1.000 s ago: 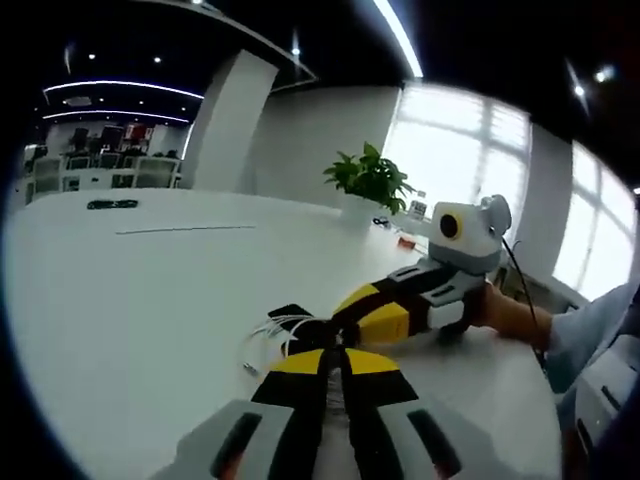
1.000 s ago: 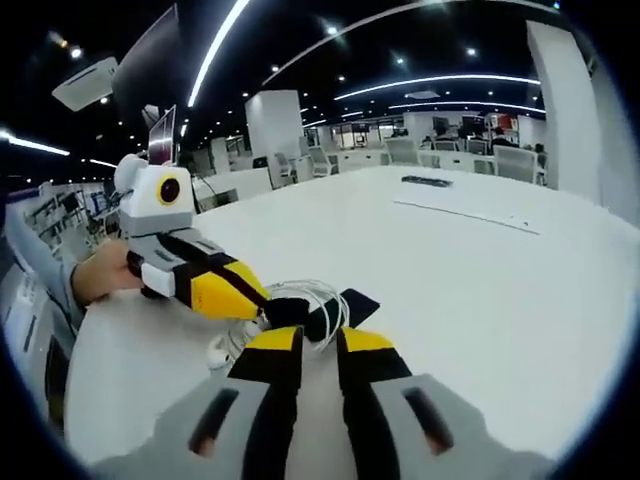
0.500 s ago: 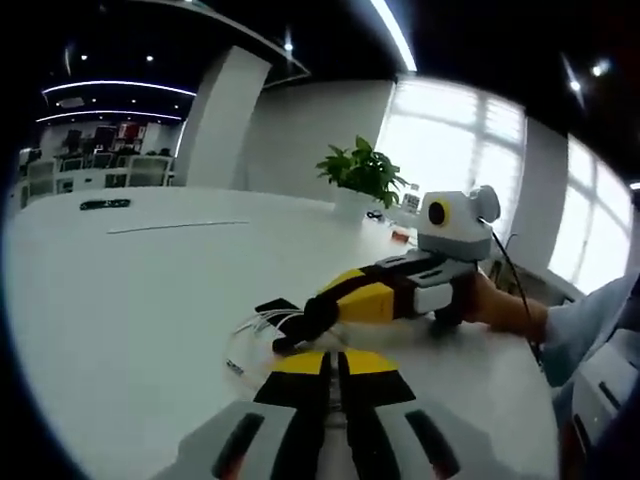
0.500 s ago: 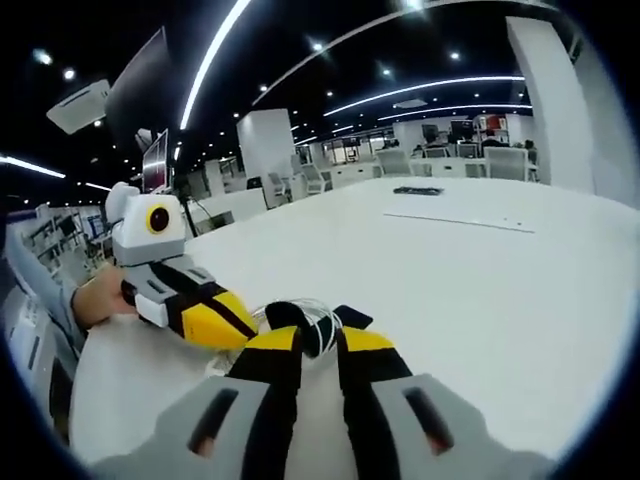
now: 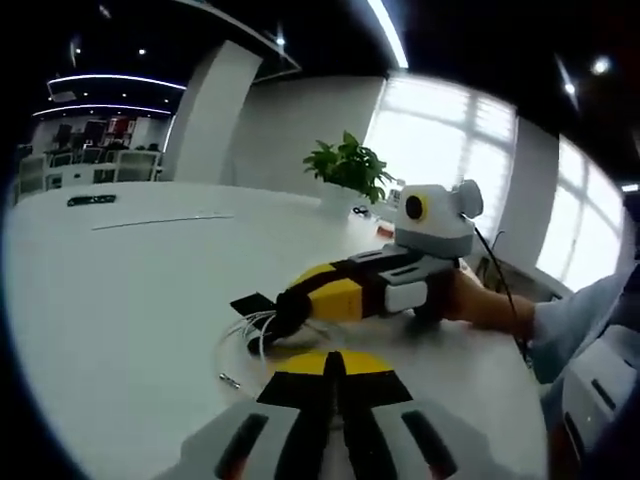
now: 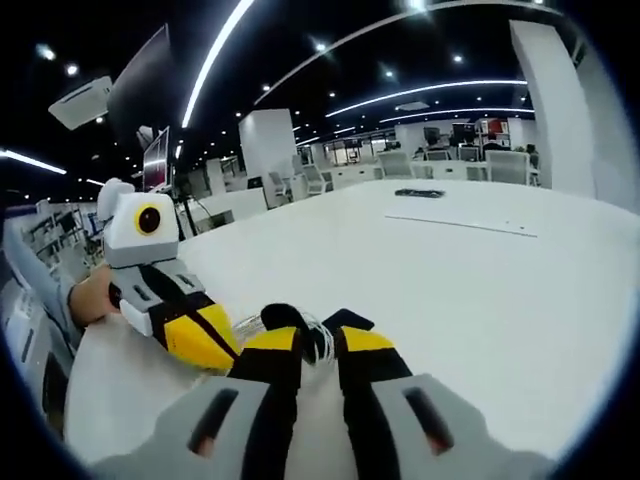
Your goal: Peel open the Velcro strap on the desktop, arrange the wired earphones neatly onto it, and close the Velcro strap to secure them.
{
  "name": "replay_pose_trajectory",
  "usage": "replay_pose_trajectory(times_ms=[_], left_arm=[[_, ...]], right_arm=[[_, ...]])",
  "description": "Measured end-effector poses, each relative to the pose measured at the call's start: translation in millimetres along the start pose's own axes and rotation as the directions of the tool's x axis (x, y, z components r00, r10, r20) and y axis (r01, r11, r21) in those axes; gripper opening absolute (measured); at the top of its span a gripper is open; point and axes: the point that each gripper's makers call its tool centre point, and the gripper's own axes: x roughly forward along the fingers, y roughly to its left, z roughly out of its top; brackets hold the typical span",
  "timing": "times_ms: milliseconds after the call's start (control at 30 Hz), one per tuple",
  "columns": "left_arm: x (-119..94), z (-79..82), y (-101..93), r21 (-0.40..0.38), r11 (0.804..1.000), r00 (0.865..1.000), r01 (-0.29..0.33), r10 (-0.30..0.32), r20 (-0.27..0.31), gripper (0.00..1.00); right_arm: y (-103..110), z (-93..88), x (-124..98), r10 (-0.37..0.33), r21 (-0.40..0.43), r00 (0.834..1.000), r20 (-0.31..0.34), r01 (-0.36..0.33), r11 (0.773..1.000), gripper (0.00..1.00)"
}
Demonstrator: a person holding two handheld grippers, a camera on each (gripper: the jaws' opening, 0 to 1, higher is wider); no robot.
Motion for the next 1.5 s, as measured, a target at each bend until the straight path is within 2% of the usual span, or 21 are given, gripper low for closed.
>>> replay_pose_trajectory(times_ms=[167, 400, 467, 567, 633, 733, 833, 867, 1000, 1067, 1267, 1500], left_arm=[[0.9, -1.9, -5.1, 0.019, 1.0, 1.0, 0.012, -0.012, -0.009, 0.05], [1.7, -4.8, -12.8, 0.016, 0.999, 0.999, 0.043, -0.042, -0.02, 0.05], [1.9, -5.5, -14.9, 0.02, 0.999, 0.999, 0.047, -0.046, -0.024, 0.05], [2.3, -6.8, -18.5, 0.027, 0.998, 0.998, 0.056, -0.055, -0.031, 0.05], [2.6, -7.6, -21.2, 0.03, 0.998, 0.998, 0.063, -0.062, -0.034, 0.05], [2.6, -8.3, -24.5, 0.034, 0.997, 0.997, 0.071, -0.07, -0.038, 0.05], [2.9, -8.8, -26.5, 0.037, 0.996, 0.996, 0.076, -0.074, -0.039, 0.05], [3.0, -9.0, -27.1, 0.035, 0.996, 0.996, 0.079, -0.077, -0.039, 0.05], [2.6, -9.5, -28.3, 0.038, 0.996, 0.996, 0.08, -0.078, -0.042, 0.05], [2.6, -9.7, -29.7, 0.041, 0.996, 0.996, 0.081, -0.079, -0.043, 0.05], [2.5, -9.5, -30.0, 0.054, 0.995, 0.996, 0.08, -0.077, -0.046, 0.05], [1.7, -9.0, -27.9, 0.046, 0.996, 0.996, 0.07, -0.068, -0.049, 0.05]], right_arm=[[-0.7, 1.6, 1.0, 0.005, 0.011, 1.0, 0.009, -0.005, 1.0, 0.16], [-3.1, 4.2, 0.0, 0.016, 0.098, 0.999, 0.047, -0.021, 0.995, 0.16], [-3.0, 3.8, -0.1, 0.013, 0.102, 0.999, 0.046, -0.017, 0.995, 0.16], [0.3, 3.3, 0.5, 0.017, 0.08, 0.999, 0.039, -0.02, 0.997, 0.15], [2.4, 3.5, 0.4, 0.014, 0.02, 1.0, 0.027, -0.014, 1.0, 0.15], [4.7, 4.1, 0.3, 0.011, -0.003, 1.0, 0.022, -0.011, 1.0, 0.15], [9.5, 8.0, 0.3, 0.049, 0.108, 0.997, 0.059, -0.055, 0.993, 0.15], [9.6, 7.6, 0.4, 0.055, 0.118, 0.997, 0.06, -0.061, 0.991, 0.15], [2.0, 7.2, 1.1, 0.02, 0.078, 0.999, 0.049, -0.024, 0.997, 0.14], [-0.2, 9.3, -0.1, 0.013, 0.083, 0.998, 0.056, -0.018, 0.996, 0.14], [-1.1, 9.9, -0.2, 0.014, 0.091, 0.998, 0.058, -0.019, 0.996, 0.12], [4.9, 5.1, 4.5, 0.04, 0.046, 0.999, 0.005, -0.04, 0.998, 0.11]])
